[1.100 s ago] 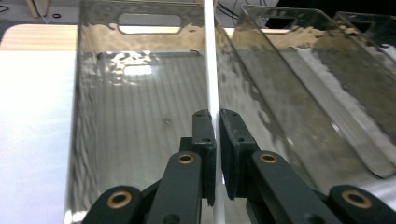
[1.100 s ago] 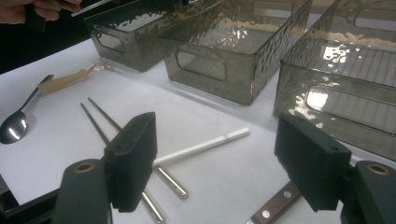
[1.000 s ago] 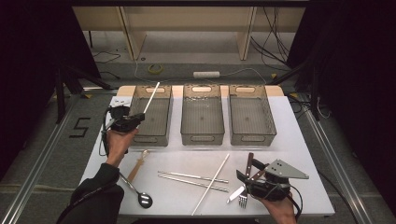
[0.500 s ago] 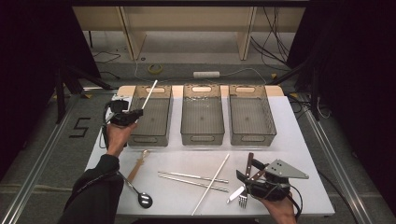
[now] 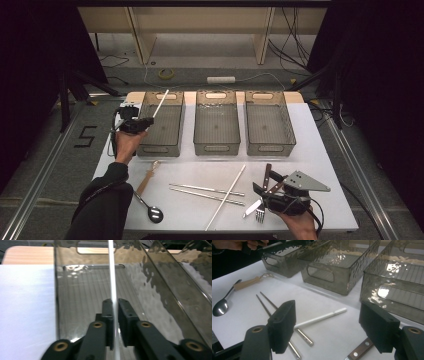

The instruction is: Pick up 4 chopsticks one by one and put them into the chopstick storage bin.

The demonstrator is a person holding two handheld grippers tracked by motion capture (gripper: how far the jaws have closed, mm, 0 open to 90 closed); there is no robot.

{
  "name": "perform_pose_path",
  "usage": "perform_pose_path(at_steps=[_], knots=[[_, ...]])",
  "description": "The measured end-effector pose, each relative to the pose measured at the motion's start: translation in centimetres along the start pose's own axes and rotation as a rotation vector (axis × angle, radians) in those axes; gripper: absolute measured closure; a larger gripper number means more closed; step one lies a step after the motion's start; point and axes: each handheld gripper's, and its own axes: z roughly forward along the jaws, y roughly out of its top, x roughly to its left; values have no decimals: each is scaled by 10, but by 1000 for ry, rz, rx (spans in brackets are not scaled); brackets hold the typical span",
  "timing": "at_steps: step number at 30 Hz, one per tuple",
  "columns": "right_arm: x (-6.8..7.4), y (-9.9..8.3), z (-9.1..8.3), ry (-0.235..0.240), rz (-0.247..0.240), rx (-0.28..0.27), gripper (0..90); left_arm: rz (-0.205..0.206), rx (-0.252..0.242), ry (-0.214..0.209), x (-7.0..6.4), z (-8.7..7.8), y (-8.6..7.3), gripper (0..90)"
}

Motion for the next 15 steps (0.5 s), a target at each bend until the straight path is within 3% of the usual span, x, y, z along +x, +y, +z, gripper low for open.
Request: perform_pose_path(at_steps=[3,8,10,15], knots=[[0,0,0,1,0,-1,308,-8,-16,-4,-3,-2,4,687],[0,0,0,-1,3,-3,308,-7,-27,-53,-12,-15,6,514],[0,0,-1,-2,4,-3,308,-23,-16,-83,-17,-21,4,446],[-1,0,-1,-5,3,-5,307,-18,-10,-102,-34,-41,-7,336]])
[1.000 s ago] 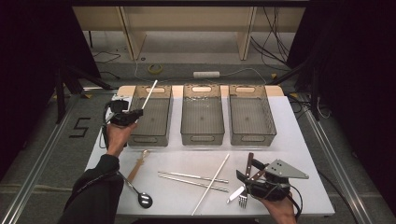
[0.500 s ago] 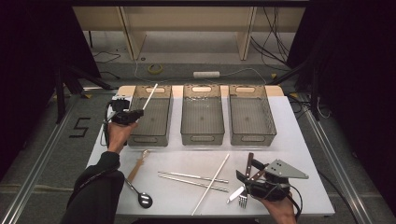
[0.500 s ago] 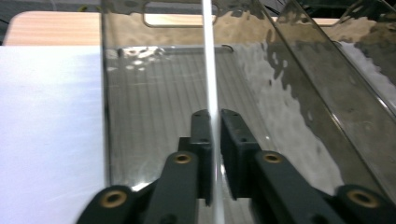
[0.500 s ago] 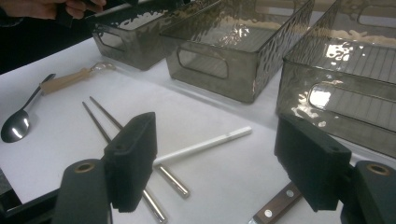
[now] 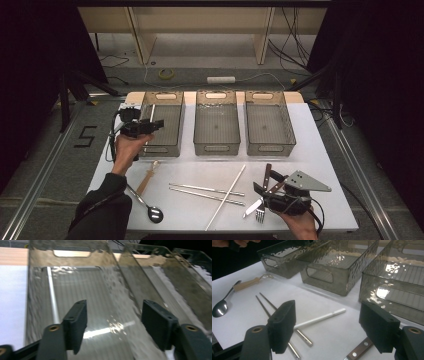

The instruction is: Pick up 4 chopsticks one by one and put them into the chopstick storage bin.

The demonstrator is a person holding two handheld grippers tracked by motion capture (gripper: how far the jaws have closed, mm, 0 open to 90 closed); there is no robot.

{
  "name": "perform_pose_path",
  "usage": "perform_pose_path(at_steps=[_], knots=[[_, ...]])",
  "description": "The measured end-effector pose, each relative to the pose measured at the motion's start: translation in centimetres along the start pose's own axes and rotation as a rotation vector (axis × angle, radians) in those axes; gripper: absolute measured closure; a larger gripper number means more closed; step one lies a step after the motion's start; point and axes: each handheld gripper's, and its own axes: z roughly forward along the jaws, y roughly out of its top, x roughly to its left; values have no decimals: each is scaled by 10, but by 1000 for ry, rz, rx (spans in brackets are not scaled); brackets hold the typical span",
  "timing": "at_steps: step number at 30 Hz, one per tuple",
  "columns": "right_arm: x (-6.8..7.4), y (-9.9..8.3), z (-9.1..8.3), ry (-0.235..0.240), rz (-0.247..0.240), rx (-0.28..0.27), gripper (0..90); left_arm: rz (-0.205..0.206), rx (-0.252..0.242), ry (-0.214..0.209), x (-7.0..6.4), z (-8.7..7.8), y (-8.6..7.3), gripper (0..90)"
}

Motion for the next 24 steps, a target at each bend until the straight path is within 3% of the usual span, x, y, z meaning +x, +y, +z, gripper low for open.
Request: perform_pose_path(at_steps=[7,11,15,18,22,24], knots=[[0,1,0,-6,-1,-5,306,88,-21,9,-35,-22,-16,280],[1,1,-2,-4,-1,-14,305,120,-20,-10,-54,-29,-29,265],[0,1,-2,-5,0,-14,305,153,12,-37,-74,-32,-45,255],[0,2,-3,-8,-2,-17,305,156,49,-61,-87,-33,-57,249],[0,2,-4,-8,0,-12,305,203,78,-66,-104,-34,-75,240],[0,2,-4,-7,-1,-13,305,205,94,-79,-110,-33,-84,240]])
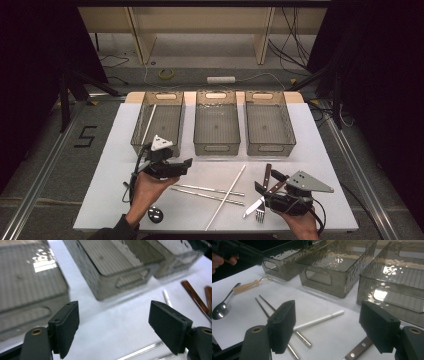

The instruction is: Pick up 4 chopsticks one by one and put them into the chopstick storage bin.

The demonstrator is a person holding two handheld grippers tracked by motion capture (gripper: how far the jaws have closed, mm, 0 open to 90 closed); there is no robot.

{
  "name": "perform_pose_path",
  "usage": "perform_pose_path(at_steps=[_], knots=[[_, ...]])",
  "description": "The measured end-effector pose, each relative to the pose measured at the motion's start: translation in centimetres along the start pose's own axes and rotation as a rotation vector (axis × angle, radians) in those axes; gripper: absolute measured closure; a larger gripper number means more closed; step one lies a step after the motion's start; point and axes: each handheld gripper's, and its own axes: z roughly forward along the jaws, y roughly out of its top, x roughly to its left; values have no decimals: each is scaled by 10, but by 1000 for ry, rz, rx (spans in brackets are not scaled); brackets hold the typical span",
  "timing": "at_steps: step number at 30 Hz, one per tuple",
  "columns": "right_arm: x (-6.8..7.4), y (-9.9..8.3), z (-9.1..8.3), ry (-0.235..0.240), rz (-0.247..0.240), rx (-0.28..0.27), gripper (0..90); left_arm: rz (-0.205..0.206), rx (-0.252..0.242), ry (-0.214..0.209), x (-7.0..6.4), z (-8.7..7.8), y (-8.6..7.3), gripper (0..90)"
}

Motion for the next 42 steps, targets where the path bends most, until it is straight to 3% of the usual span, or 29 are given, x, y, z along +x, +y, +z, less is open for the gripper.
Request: perform_pose_path(at_steps=[10,14,21,42], knots=[[-1,0,0,-4,3,-1,305,29,41,-55,-37,1,-26,237],[-1,0,0,-5,3,-1,305,68,64,-73,-53,3,-33,237],[-1,0,0,-7,0,1,305,100,89,-100,-73,8,-43,236],[-1,0,1,-14,-1,2,305,140,139,-115,-100,21,-66,319]])
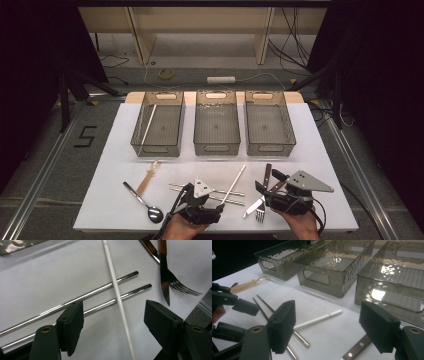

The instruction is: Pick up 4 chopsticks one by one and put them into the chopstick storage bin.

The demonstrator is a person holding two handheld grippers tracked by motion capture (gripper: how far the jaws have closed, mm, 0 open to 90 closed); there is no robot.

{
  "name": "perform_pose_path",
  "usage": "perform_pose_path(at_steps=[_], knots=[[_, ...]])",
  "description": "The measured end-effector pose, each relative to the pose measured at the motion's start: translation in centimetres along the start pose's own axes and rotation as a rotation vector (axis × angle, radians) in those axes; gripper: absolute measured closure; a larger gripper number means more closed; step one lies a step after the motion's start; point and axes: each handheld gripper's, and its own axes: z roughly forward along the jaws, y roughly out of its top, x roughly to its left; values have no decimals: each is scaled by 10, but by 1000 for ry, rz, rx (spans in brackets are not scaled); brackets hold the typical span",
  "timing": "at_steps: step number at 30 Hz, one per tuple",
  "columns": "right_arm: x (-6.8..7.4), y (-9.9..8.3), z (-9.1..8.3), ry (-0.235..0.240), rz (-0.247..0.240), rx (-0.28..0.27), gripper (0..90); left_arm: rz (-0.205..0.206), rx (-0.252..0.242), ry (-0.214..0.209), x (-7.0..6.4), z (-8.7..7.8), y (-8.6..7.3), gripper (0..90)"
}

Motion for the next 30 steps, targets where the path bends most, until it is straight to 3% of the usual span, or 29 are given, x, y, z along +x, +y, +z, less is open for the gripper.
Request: perform_pose_path(at_steps=[10,18,24,30], knots=[[0,0,0,1,1,-2,304,44,39,-23,-8,8,-4,413],[0,0,0,1,1,-2,305,55,68,-47,-12,14,-8,497],[0,0,-1,2,3,-3,305,49,59,-42,-9,12,-7,551],[0,0,0,3,0,-2,305,65,81,-47,-12,17,-8,596]])
